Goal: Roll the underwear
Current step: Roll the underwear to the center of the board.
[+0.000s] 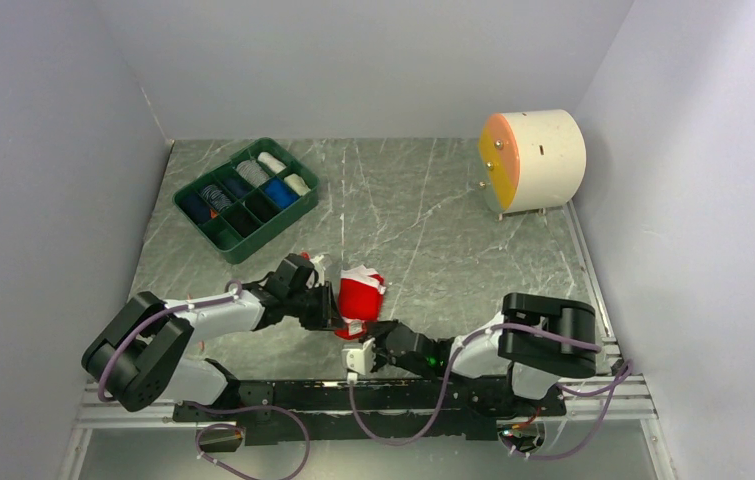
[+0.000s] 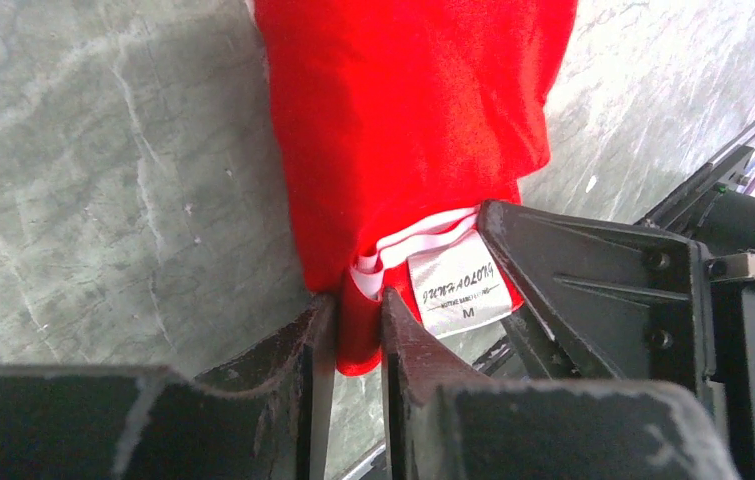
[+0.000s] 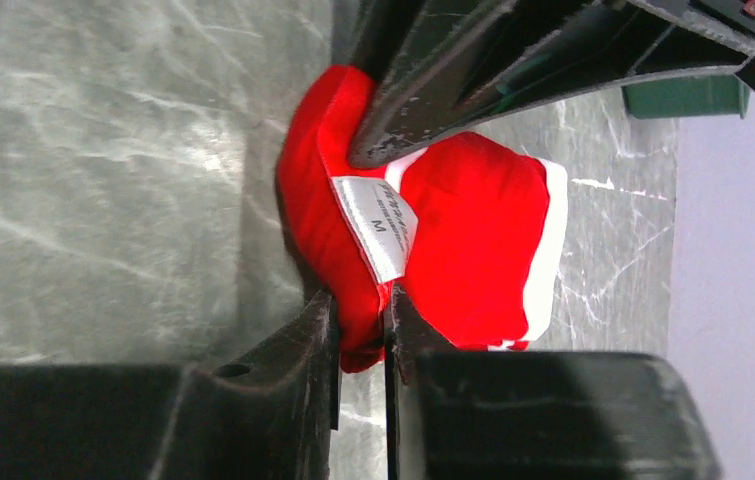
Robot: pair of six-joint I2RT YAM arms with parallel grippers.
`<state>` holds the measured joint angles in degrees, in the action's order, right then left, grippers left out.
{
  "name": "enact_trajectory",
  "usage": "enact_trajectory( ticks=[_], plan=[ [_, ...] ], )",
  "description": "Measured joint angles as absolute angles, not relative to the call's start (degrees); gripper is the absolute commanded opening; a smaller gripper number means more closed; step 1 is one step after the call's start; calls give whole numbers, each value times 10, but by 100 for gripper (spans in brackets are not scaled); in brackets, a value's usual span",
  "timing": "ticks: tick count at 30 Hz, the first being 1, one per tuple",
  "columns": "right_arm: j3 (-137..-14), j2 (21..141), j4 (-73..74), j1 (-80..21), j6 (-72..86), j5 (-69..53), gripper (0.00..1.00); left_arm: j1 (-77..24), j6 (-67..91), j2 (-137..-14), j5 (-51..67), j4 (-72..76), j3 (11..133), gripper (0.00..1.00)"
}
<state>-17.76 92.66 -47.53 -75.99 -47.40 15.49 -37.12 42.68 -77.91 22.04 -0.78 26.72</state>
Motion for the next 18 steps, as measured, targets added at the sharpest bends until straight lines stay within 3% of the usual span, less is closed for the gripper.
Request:
enact_trajectory(
  ticks=[2, 8, 12, 18],
  plan=[
    [-191, 925, -455, -748, -462, 143, 2, -370, 427, -778, 218, -10, 267, 31],
    [-209, 899, -402, -708, -413, 84, 0, -355, 444, -752, 216, -9, 258, 70],
    [-218, 880, -367, -692, -368, 43, 0, -333, 470, -703, 218, 6, 228, 80],
    [-222, 878, -361, -686, -281, 9, 0, -317, 527, -638, 213, 33, 173, 82]
  ],
)
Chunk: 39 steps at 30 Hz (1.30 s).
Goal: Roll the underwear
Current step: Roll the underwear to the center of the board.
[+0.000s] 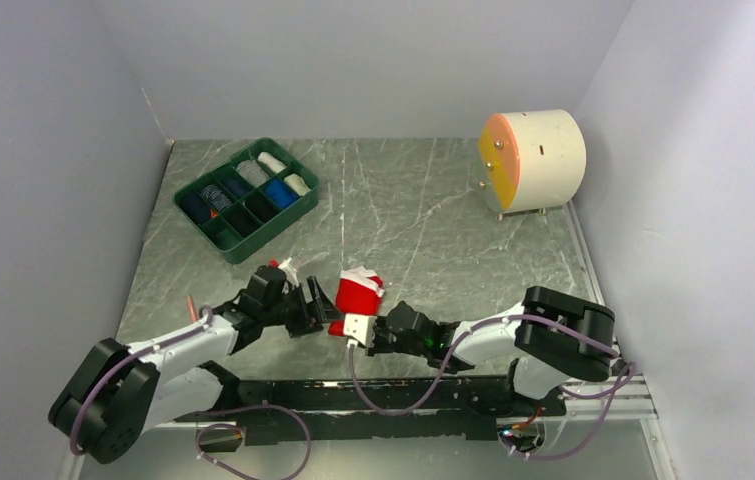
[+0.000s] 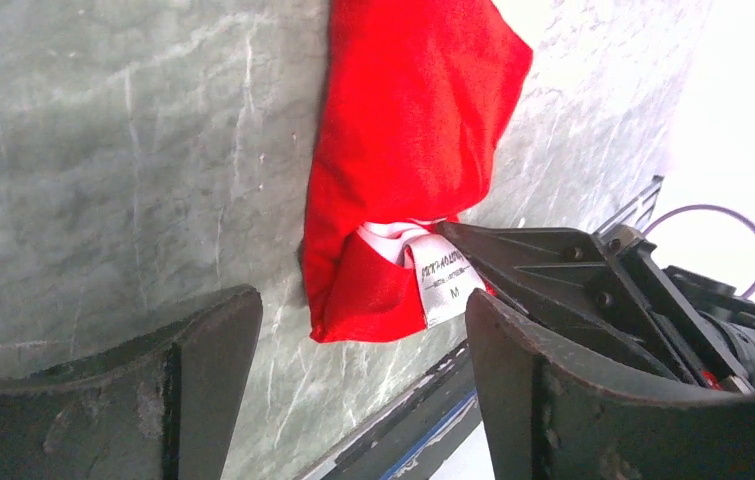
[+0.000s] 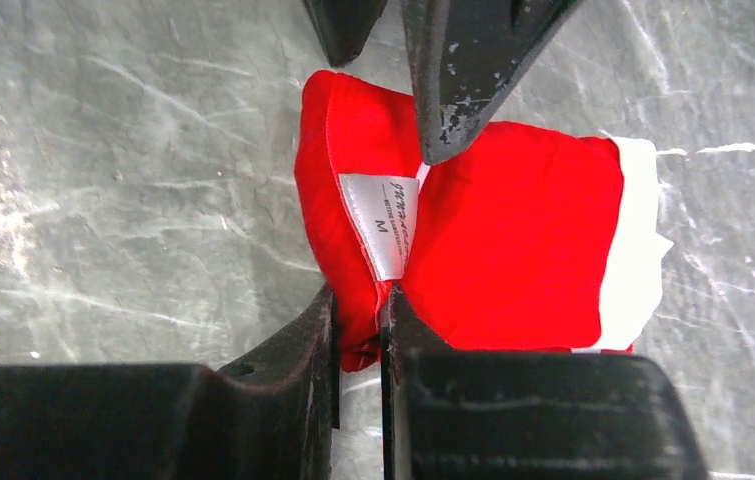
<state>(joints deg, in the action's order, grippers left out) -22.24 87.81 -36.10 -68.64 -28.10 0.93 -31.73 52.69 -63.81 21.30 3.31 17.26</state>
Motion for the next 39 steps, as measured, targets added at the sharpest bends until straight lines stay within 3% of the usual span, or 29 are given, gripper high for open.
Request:
enact_trajectory(
  ticks=[12, 15, 19, 24, 27, 29, 33, 39],
  plan=[
    [-189, 919, -501, -686, -81, 7, 0, -315, 682, -563, 208, 128, 70, 80],
    [-181, 930, -533, -687, -55, 15, 1, -316, 706, -561, 201, 128, 69, 74],
    [-179, 945, -562, -694, -33, 25, 3, -316, 732, -573, 191, 133, 65, 57],
    [-179, 954, -575, -709, -33, 39, 6, -317, 742, -618, 185, 144, 68, 28],
    [-179, 955, -576, -717, -42, 49, 17, -318, 743, -639, 186, 153, 73, 13],
    [-179, 955, -575, -724, -55, 58, 31, -319, 743, -642, 187, 155, 76, 6],
    [-181, 950, -553, -749, -105, 76, 51, -320, 732, -641, 185, 136, 87, 5],
    [-190, 901, -475, -775, -208, 96, 56, -321, 705, -627, 164, 66, 116, 5]
  ],
)
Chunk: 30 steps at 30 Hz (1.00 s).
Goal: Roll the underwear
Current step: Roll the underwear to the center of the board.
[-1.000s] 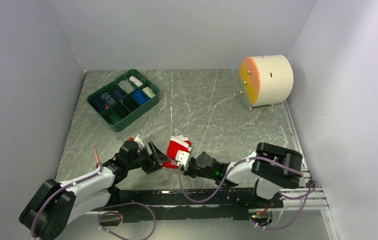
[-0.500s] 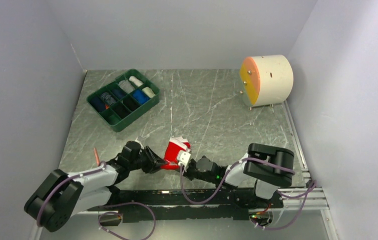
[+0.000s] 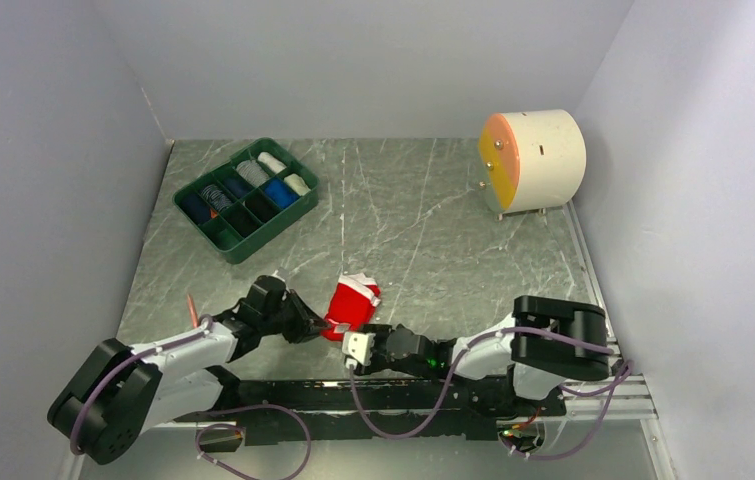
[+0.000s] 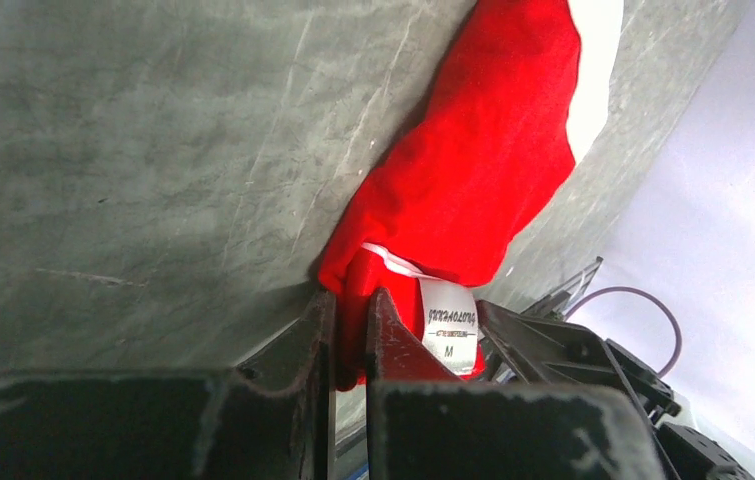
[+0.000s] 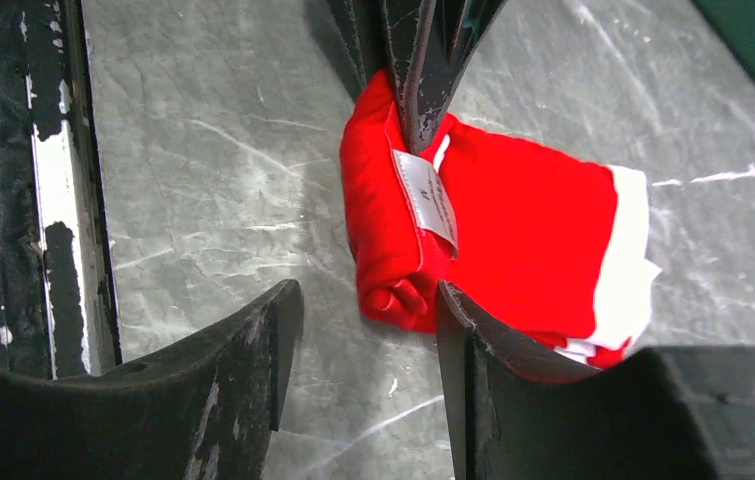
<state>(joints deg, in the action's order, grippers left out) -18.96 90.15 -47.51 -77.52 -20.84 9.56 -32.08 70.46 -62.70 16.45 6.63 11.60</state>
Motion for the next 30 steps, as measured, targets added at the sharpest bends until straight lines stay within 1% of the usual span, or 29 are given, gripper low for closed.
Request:
enact_trajectory(
  ticks=[1, 3, 4, 8, 10, 14, 16, 21, 24, 25, 28, 29, 30],
  plan=[
    [-192, 893, -460, -776, -225, 100, 57, -321, 701, -623, 161, 60, 117, 5],
    [-198, 880, -441, -778, -252, 105, 64, -321, 696, -618, 156, 49, 120, 5],
    [-202, 876, -433, -778, -265, 109, 65, -321, 694, -617, 155, 46, 121, 5],
    [-221, 872, -417, -778, -305, 115, 66, -321, 691, -616, 155, 42, 122, 5],
    [-232, 874, -411, -778, -314, 114, 64, -321, 690, -618, 155, 41, 123, 5],
    [-263, 905, -413, -778, -324, 104, 45, -321, 687, -623, 156, 39, 128, 5],
    [-273, 930, -420, -778, -326, 102, 38, -321, 684, -626, 156, 35, 131, 5],
    [-273, 974, -443, -779, -322, 107, 36, -321, 682, -628, 157, 34, 133, 5],
    [-261, 976, -468, -779, -312, 112, 27, -321, 681, -628, 157, 32, 134, 5],
    [-257, 976, -476, -779, -309, 114, 23, -321, 681, -628, 157, 31, 134, 5],
    [-248, 978, -498, -779, -295, 122, 4, -322, 681, -628, 158, 30, 135, 6],
    [-245, 979, -506, -779, -287, 125, 0, -322, 681, -629, 158, 28, 136, 7],
    [-242, 979, -511, -779, -282, 126, 0, -322, 681, -629, 158, 25, 138, 8]
  ],
)
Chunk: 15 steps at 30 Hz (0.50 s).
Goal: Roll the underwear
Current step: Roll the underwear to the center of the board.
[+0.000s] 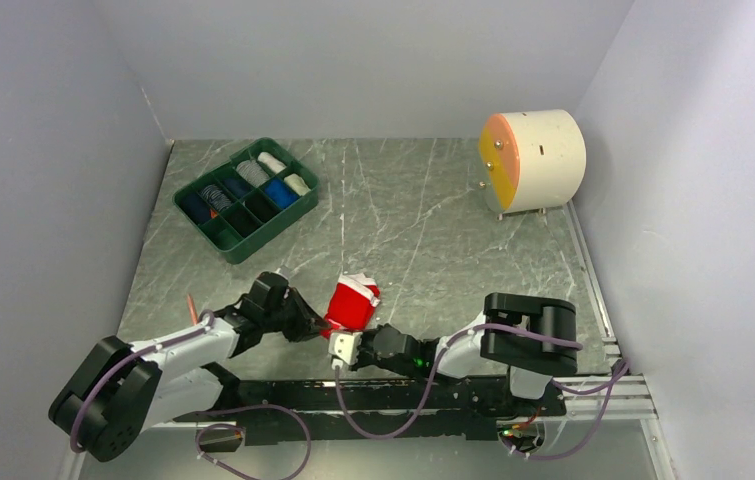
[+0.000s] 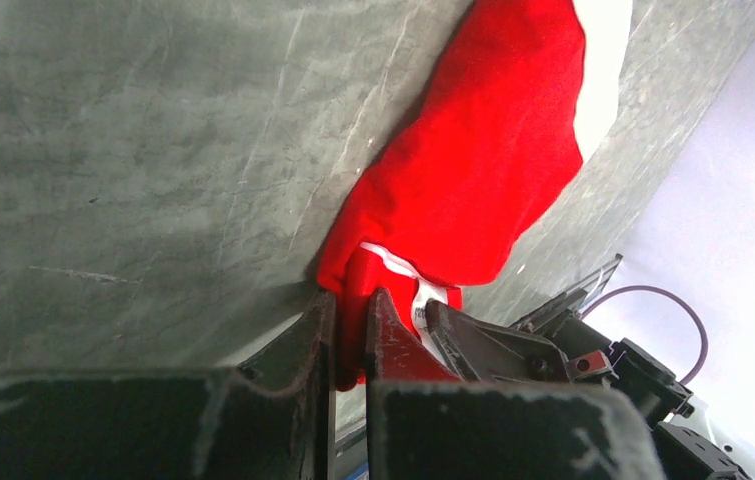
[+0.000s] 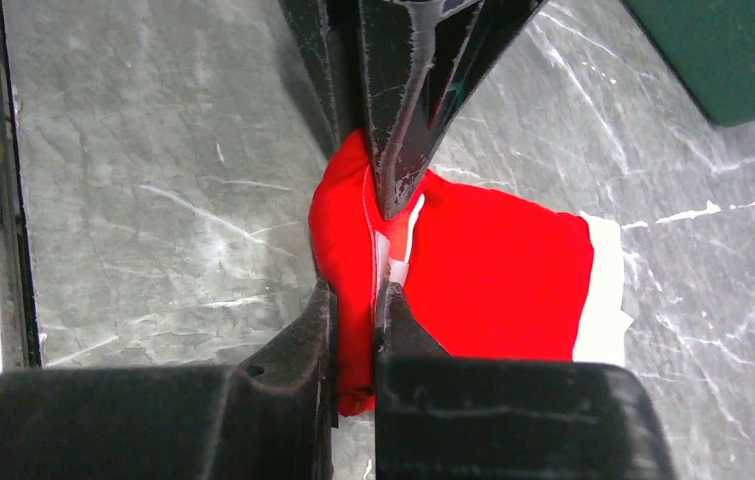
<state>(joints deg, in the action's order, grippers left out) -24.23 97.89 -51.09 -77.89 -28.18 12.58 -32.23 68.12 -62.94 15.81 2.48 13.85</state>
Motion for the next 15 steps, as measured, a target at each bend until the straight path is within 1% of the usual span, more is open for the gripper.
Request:
enact_trajectory(
  ticks=[1, 2, 3, 4, 6, 8, 10, 15],
  plan=[
    [-239, 979, -518, -779, -272, 127, 0, -323, 681, -630, 158, 20, 142, 13],
    [-236, 978, -524, -779, -262, 126, 0, -323, 680, -631, 159, 18, 144, 23],
    [-233, 978, -530, -778, -251, 124, 0, -323, 679, -632, 161, 16, 145, 36],
    [-227, 977, -539, -776, -236, 119, 0, -324, 677, -630, 162, 14, 145, 46],
    [-212, 971, -558, -771, -201, 103, 0, -324, 674, -613, 157, 0, 145, 61],
    [-194, 964, -580, -761, -157, 77, 0, -323, 671, -582, 147, -14, 144, 71],
    [-181, 964, -606, -746, -118, 53, 0, -323, 671, -546, 133, -29, 143, 76],
    [-136, 970, -690, -708, 0, -12, 0, -323, 666, -496, 109, -71, 144, 78]
  ],
)
